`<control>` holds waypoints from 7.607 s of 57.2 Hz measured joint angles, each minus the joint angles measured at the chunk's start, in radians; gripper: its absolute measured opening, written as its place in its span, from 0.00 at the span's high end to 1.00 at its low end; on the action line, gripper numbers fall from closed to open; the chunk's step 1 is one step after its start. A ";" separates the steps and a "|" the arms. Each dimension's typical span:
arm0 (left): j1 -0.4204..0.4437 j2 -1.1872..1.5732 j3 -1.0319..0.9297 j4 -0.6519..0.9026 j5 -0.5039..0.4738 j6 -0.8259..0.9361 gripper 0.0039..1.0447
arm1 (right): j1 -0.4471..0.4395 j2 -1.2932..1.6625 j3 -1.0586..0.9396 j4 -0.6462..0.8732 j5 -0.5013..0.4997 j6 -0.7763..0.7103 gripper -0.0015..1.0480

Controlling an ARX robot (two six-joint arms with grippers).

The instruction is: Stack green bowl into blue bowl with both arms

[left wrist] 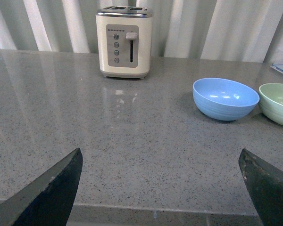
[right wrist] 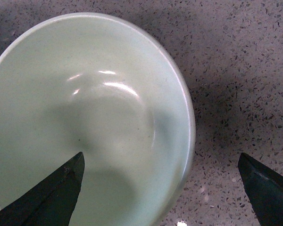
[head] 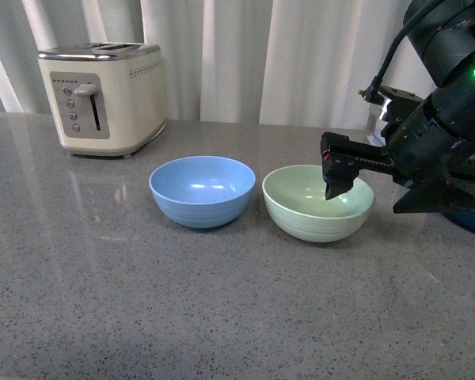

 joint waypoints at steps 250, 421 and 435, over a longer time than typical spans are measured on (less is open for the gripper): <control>0.000 0.000 0.000 0.000 0.001 0.000 0.06 | -0.251 -0.973 -0.803 0.177 -0.031 -0.142 0.15; 0.000 -0.001 0.000 0.000 -0.001 0.000 0.06 | -0.213 -1.938 -1.419 0.407 0.066 -0.277 0.10; 0.000 -0.001 0.000 0.000 -0.001 0.000 0.06 | -0.213 -1.938 -1.419 0.407 0.066 -0.277 0.10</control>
